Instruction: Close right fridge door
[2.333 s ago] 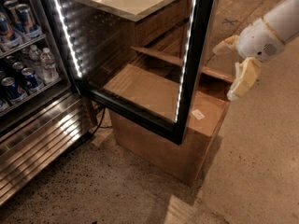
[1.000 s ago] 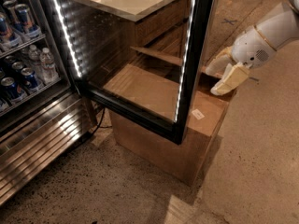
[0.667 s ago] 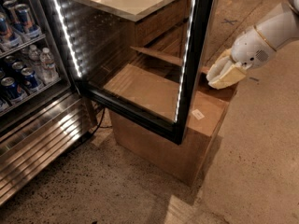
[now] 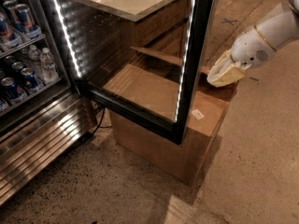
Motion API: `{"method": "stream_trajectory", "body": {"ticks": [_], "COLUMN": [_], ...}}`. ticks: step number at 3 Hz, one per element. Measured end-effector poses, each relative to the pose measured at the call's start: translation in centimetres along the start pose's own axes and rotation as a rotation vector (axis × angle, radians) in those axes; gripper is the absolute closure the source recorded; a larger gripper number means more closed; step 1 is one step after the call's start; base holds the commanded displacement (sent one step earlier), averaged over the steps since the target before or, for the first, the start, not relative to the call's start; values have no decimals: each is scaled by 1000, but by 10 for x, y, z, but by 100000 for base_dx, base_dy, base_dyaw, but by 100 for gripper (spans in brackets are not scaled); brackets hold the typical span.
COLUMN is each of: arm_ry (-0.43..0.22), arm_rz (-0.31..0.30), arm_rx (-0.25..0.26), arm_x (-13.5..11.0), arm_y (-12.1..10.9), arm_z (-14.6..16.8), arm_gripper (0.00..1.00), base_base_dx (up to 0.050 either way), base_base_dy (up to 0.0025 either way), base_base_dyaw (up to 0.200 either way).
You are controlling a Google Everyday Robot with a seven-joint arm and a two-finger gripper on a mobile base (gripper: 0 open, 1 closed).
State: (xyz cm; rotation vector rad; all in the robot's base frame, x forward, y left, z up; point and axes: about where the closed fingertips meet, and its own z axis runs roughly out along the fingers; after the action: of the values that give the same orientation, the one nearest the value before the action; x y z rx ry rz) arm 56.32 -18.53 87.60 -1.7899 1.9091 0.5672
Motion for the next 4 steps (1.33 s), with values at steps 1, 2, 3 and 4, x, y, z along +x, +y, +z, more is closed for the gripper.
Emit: {"method": "stream_trajectory", "body": {"ticks": [1,2,3,4], "arm_ry": [0,0,0,0], "arm_rz": [0,0,0,0], "arm_rx": [0,0,0,0], "arm_x": [0,0,0,0], "arm_y": [0,0,0,0], "arm_z": [0,0,0,0], "arm_gripper": [100,81,58,35], "base_base_dx": [0,0,0,0], "base_base_dy": [0,0,0,0], "base_base_dyaw": [0,0,0,0]}}
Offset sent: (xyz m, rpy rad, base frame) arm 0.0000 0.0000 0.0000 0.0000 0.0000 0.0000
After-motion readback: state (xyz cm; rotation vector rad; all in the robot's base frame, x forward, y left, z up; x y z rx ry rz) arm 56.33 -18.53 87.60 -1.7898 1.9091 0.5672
